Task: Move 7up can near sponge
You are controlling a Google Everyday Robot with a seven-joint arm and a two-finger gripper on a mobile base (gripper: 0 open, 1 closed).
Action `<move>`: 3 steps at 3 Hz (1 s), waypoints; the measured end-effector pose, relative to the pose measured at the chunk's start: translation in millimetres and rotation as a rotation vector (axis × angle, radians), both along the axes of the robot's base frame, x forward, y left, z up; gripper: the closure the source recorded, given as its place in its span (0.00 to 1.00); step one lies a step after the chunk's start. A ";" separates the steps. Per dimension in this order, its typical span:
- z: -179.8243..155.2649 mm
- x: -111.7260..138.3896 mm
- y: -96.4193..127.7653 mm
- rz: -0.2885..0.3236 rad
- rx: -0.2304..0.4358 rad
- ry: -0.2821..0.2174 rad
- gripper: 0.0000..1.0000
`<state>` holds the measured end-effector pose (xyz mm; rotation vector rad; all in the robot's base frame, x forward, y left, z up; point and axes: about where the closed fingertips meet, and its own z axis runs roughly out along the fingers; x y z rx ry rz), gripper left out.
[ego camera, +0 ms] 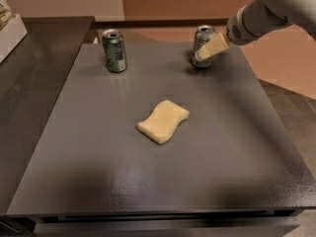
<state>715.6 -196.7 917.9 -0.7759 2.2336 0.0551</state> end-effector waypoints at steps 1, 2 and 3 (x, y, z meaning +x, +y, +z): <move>-8.0 28.1 10.6 0.001 0.086 -0.016 0.00; -12.6 44.8 18.1 0.010 0.147 -0.025 0.00; -14.5 53.0 23.4 0.022 0.174 -0.029 0.16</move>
Offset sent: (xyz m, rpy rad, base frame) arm 0.0641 0.0225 -0.0118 0.2208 -0.0435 0.0167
